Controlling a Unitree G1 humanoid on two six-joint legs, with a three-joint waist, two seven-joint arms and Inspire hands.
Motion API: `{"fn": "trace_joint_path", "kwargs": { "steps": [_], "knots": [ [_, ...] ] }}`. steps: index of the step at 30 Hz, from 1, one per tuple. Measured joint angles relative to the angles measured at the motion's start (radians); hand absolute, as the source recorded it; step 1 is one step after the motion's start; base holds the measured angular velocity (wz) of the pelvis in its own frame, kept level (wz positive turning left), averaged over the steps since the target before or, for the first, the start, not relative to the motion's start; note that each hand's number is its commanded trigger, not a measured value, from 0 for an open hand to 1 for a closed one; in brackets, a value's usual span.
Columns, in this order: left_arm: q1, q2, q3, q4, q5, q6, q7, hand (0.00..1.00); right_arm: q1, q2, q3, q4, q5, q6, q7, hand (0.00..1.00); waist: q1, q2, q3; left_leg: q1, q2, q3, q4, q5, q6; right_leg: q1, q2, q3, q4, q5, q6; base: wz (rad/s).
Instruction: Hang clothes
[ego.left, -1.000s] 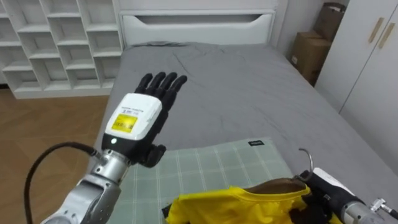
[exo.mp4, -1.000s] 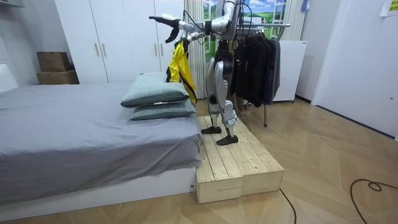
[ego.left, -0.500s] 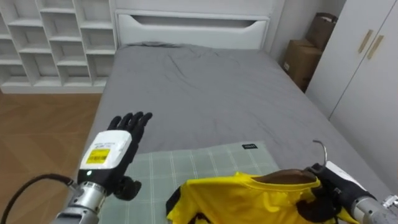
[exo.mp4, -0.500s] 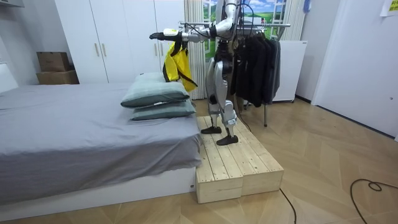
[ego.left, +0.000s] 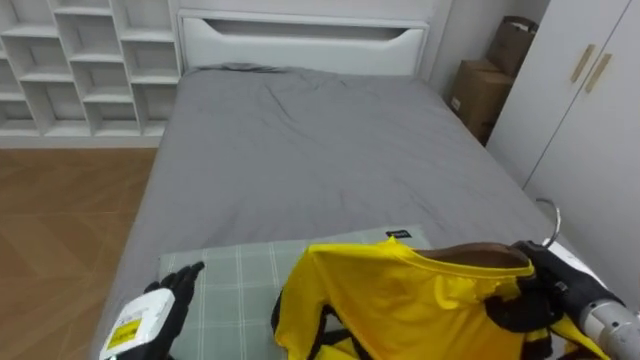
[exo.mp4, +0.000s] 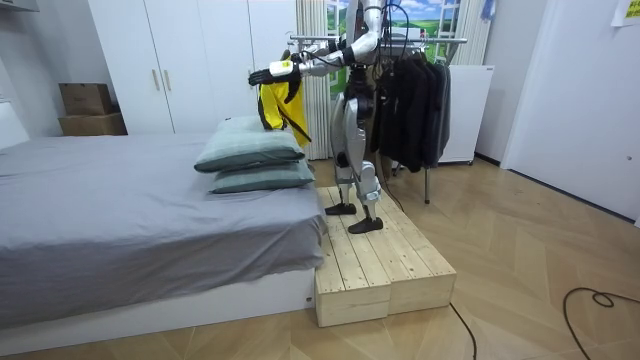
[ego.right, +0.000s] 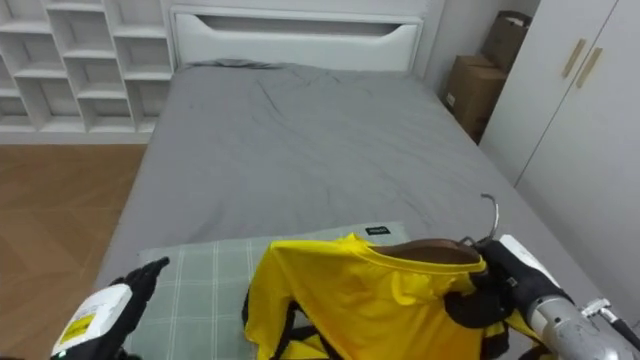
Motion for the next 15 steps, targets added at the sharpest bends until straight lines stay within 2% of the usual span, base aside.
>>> {"fn": "trace_joint_path", "kwargs": {
  "steps": [4,7,10,15],
  "knots": [
    [0.045,-0.039,0.070,0.059,-0.001,0.006,-0.004,0.00,0.016,0.000,-0.062,-0.062,0.011,-0.001,-0.001,1.00,0.006,-0.007,-0.0010,-0.001,0.001,-0.002,0.000,-0.002,0.000,-0.002,0.002,0.003,-0.001,0.001,-0.001,0.00],
    [0.061,-0.046,0.087,0.078,-0.026,0.010,-0.004,0.00,0.039,0.000,-0.095,-0.064,0.029,-0.001,-0.013,1.00,0.026,-0.007,-0.0005,-0.002,0.001,0.001,0.000,-0.003,0.000,-0.004,0.002,0.004,-0.002,0.001,-0.001,0.00],
    [0.086,-0.058,0.121,0.078,-0.063,0.010,0.005,0.00,0.045,0.000,-0.101,-0.064,0.039,-0.001,-0.013,1.00,0.029,-0.003,0.0007,-0.003,0.002,0.003,-0.001,-0.008,0.000,-0.004,0.005,0.005,-0.002,0.000,0.000,0.00],
    [0.091,-0.066,0.153,0.078,-0.086,0.002,0.019,0.00,0.046,0.000,-0.102,-0.071,0.039,-0.001,-0.012,1.00,0.032,-0.001,0.0002,-0.002,0.006,0.007,0.000,-0.010,-0.001,-0.004,0.008,0.005,-0.003,0.000,-0.001,-0.01]
  ]
}}
